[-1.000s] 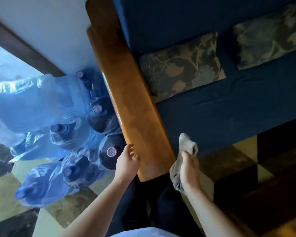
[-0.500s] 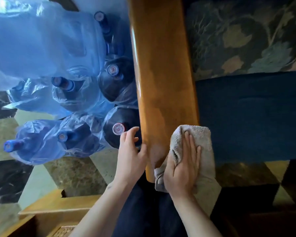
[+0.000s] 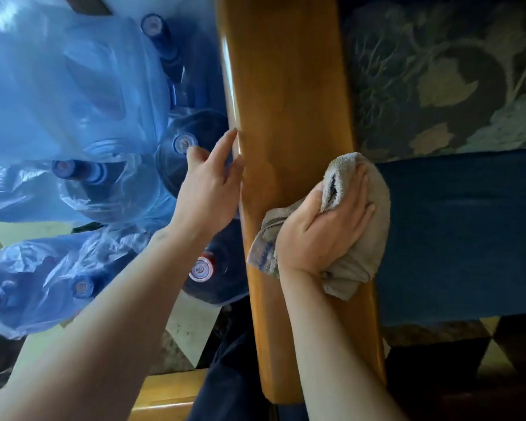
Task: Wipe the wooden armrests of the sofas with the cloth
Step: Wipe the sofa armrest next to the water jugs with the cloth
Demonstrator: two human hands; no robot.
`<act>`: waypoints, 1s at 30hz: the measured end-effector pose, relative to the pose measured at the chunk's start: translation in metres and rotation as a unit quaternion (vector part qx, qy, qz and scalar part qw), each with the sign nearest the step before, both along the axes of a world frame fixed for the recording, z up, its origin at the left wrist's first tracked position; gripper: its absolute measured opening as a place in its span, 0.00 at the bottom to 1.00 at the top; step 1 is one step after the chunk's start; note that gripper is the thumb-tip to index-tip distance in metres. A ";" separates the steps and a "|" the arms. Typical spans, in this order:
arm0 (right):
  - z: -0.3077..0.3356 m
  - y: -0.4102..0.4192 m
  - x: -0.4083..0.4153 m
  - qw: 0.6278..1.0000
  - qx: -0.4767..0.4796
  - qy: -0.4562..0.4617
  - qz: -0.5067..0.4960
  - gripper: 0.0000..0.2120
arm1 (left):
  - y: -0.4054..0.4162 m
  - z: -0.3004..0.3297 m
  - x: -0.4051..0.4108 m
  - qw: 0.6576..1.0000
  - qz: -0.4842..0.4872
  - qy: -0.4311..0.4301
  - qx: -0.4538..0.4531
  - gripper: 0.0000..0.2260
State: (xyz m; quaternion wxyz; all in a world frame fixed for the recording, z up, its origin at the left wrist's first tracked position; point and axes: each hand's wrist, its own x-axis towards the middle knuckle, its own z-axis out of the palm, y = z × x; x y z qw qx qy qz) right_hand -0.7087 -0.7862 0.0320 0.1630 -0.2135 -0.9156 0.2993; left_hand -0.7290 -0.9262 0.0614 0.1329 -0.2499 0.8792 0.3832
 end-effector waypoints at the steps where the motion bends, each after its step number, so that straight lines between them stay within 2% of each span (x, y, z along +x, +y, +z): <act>1: -0.001 -0.005 -0.011 1.000 0.009 0.001 0.010 0.27 | -0.005 -0.001 -0.011 1.000 -0.014 -0.018 -0.014 0.22; 6: -0.005 -0.022 -0.075 0.998 0.045 -0.006 0.042 0.27 | -0.017 -0.004 -0.071 0.996 -0.039 -0.079 -0.033 0.26; 12: -0.006 -0.042 -0.152 0.987 0.087 -0.008 0.132 0.27 | -0.025 0.000 -0.095 0.997 -0.027 -0.033 -0.061 0.33; 21: 0.009 -0.082 -0.276 0.954 0.095 -0.012 0.284 0.32 | -0.034 -0.012 -0.105 1.000 0.023 0.003 -0.018 0.40; 26: 0.006 -0.092 -0.320 0.903 0.138 -0.033 0.406 0.29 | -0.032 -0.017 -0.108 0.998 0.046 -0.002 0.052 0.41; 30: 0.008 -0.091 -0.312 0.851 0.126 -0.028 0.509 0.27 | -0.038 -0.020 -0.102 0.998 0.038 -0.006 0.045 0.39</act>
